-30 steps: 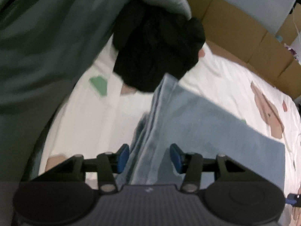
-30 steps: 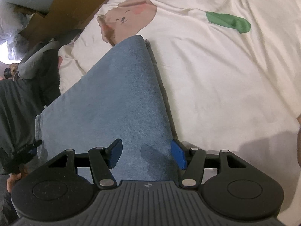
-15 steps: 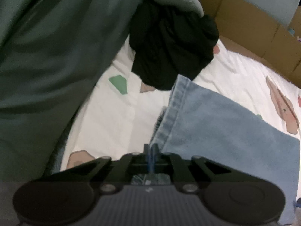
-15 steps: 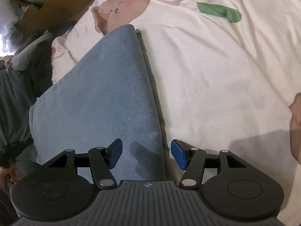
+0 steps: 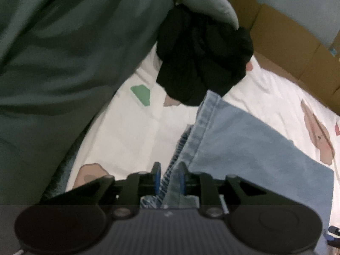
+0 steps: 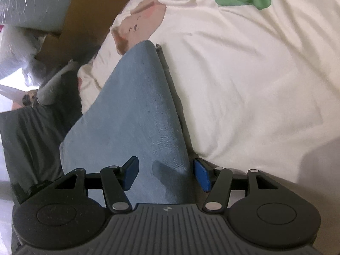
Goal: Fold clothes
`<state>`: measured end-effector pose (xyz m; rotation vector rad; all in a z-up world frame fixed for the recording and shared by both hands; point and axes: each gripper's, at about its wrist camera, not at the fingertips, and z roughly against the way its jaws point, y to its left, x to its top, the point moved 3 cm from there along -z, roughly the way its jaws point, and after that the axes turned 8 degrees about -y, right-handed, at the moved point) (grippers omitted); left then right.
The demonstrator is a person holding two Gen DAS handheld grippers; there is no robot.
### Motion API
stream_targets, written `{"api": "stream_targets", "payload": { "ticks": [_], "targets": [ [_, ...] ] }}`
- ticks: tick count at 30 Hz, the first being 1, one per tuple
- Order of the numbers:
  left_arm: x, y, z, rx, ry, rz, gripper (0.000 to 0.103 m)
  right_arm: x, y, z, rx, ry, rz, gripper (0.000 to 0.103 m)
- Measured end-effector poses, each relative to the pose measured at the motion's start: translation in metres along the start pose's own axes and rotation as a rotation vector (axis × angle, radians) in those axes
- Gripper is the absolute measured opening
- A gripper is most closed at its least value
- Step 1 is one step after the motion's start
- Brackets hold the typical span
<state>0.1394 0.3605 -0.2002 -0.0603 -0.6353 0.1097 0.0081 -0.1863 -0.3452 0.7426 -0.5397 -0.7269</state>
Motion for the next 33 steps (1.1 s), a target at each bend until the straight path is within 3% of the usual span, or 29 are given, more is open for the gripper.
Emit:
{"api": "stream_targets", "payload": {
  "ticks": [5, 10, 15, 18, 21, 24, 30, 33],
  "targets": [
    [-0.009, -0.011, 0.011, -0.054, -0.001, -0.007, 0.019, 0.006, 0.010, 0.015, -0.025, -0.074, 0.061, 0.048],
    [-0.029, -0.009, -0.001, -0.061, 0.048, 0.019, 0.018, 0.012, 0.017, 0.034, 0.082, -0.116, 0.047, 0.037],
    [-0.040, -0.002, -0.015, -0.044, 0.050, 0.043, 0.014, -0.002, 0.024, 0.030, 0.117, -0.037, 0.087, 0.037],
    [-0.047, 0.000, -0.028, -0.039, 0.062, 0.056, 0.013, -0.015, 0.015, 0.018, 0.080, 0.015, 0.078, 0.038],
    [-0.052, 0.000, -0.040, -0.028, 0.062, 0.065, 0.009, -0.025, 0.006, 0.013, 0.057, 0.036, 0.072, 0.030],
    [-0.051, -0.002, -0.045, -0.015, 0.066, 0.059, 0.008, -0.027, 0.002, 0.018, 0.058, 0.045, 0.050, 0.030],
    [-0.044, -0.001, -0.029, -0.009, 0.070, 0.066, 0.008, -0.029, 0.021, 0.026, 0.096, 0.096, 0.096, 0.029],
    [-0.044, -0.003, -0.018, -0.026, 0.058, 0.071, 0.016, -0.030, 0.023, 0.025, 0.096, 0.102, 0.095, 0.029]
  ]
}}
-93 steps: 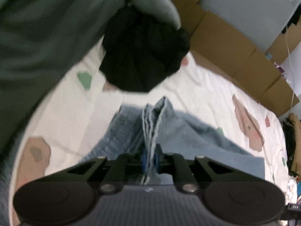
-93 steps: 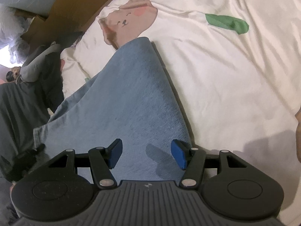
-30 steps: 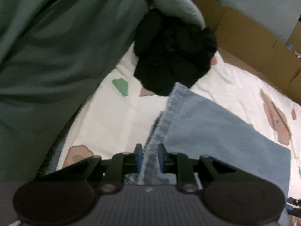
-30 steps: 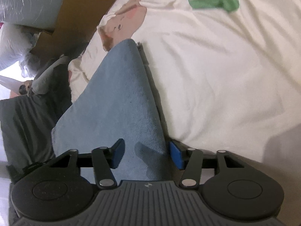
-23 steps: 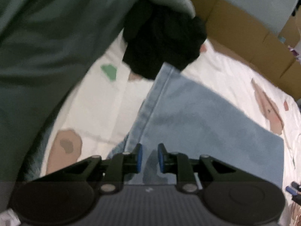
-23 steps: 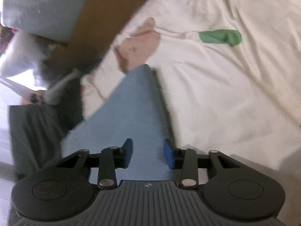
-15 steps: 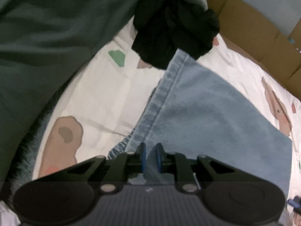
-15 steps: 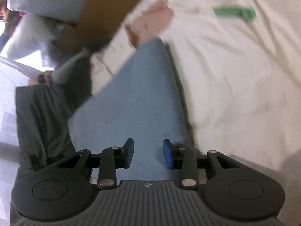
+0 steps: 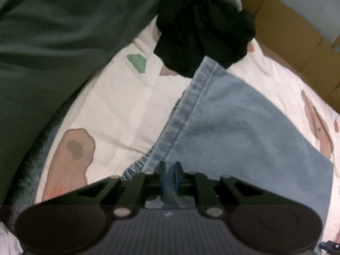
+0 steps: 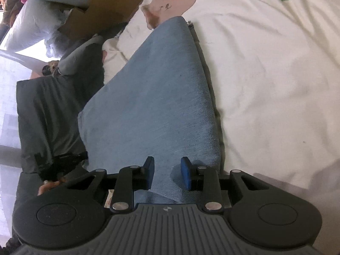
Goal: Fold clothes
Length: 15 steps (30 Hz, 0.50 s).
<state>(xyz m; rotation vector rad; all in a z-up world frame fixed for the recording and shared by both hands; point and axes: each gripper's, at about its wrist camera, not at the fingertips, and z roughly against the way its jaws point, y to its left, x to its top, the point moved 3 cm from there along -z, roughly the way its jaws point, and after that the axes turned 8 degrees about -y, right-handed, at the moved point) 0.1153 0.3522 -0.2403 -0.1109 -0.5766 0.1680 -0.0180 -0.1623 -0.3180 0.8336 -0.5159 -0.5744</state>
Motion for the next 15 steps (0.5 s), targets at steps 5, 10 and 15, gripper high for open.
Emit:
{"api": "stream_targets", "payload": {
  "ticks": [5, 10, 15],
  "targets": [
    [-0.004, 0.001, 0.012, -0.015, -0.004, 0.005, 0.016, -0.001, 0.001, 0.000, 0.024, 0.003, -0.022, 0.029],
    [-0.007, 0.001, 0.014, -0.025, -0.008, 0.020, 0.018, -0.003, -0.004, 0.007, 0.036, -0.009, -0.059, 0.029],
    [-0.015, 0.004, -0.001, -0.025, 0.000, 0.035, 0.018, -0.008, -0.008, 0.007, 0.055, -0.005, -0.080, 0.029]
  ]
}}
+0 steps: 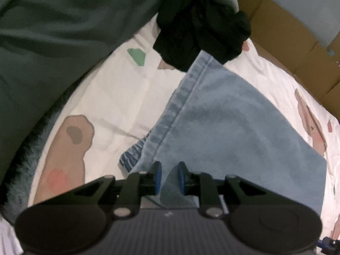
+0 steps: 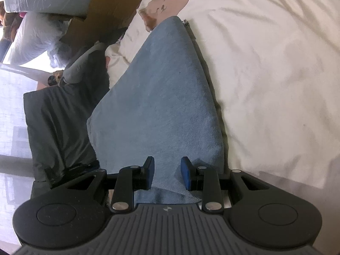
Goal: Fold clothes
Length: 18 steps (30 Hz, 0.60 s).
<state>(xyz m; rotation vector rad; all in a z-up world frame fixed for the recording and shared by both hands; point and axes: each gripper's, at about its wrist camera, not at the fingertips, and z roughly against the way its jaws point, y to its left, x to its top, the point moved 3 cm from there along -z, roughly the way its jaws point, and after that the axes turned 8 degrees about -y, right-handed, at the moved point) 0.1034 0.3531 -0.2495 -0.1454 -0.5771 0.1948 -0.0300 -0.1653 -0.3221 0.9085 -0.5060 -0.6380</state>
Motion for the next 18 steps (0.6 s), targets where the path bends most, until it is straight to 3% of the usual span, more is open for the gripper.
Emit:
{"api": "stream_targets", "payload": {
  "ticks": [5, 8, 9, 18],
  "targets": [
    [-0.003, 0.000, -0.012, 0.003, 0.001, -0.014, 0.017, -0.008, -0.012, -0.010, -0.033, 0.028, -0.033, 0.029],
    [-0.004, 0.000, -0.017, 0.006, 0.006, -0.019, 0.015, -0.011, -0.019, -0.013, -0.075, 0.028, -0.015, 0.007],
    [-0.004, 0.000, -0.019, 0.006, 0.006, -0.019, 0.015, -0.012, -0.021, -0.015, -0.090, 0.029, -0.002, 0.004],
    [0.003, -0.001, -0.015, 0.025, 0.029, -0.020, 0.013, -0.016, -0.016, -0.013, -0.130, 0.031, 0.009, 0.005]
  ]
}}
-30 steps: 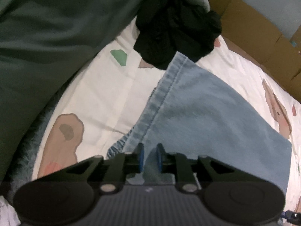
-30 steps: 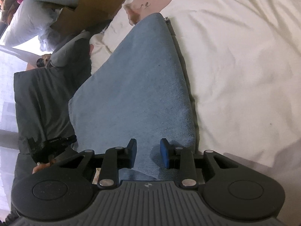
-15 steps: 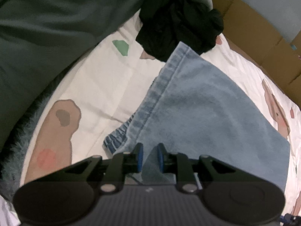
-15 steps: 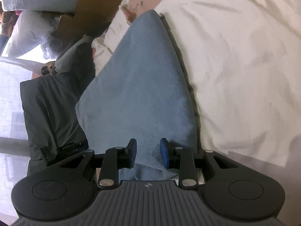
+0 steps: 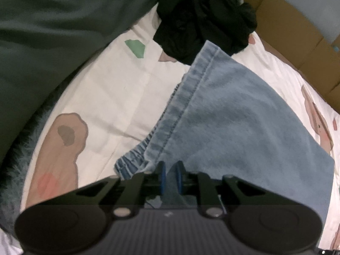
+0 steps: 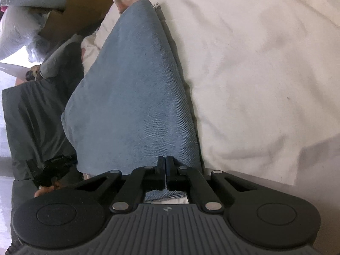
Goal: Fold clothes
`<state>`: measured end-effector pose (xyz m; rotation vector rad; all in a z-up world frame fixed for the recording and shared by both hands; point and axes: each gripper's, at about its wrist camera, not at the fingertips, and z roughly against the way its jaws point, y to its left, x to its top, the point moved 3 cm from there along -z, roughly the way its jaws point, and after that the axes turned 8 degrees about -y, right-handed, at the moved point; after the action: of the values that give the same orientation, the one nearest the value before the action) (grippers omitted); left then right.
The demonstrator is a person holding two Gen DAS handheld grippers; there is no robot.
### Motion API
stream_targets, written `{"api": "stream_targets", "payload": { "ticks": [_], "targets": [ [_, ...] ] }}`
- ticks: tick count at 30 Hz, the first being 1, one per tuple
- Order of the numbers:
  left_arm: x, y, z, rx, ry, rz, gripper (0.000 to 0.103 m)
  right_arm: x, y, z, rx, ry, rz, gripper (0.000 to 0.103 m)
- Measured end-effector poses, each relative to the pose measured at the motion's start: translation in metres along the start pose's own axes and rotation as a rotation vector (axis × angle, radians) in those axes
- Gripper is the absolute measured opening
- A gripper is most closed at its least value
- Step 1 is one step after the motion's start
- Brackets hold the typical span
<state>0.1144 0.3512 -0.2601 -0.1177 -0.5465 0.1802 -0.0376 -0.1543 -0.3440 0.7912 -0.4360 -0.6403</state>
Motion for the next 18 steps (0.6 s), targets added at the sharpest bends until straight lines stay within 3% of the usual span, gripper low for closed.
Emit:
{"api": "stream_targets", "payload": {
  "ticks": [5, 10, 18],
  "targets": [
    [0.002, -0.007, 0.022, 0.004, -0.004, -0.033, 0.019, 0.004, 0.007, 0.020, 0.023, -0.010, 0.008, 0.006],
    [-0.009, -0.005, 0.029, -0.006, 0.016, -0.040, 0.019, 0.006, -0.005, 0.024, -0.014, -0.007, -0.004, 0.009],
    [-0.014, -0.004, 0.012, 0.042, 0.029, -0.058, 0.011, 0.003, -0.007, 0.014, -0.075, 0.022, 0.050, 0.004]
  ]
}}
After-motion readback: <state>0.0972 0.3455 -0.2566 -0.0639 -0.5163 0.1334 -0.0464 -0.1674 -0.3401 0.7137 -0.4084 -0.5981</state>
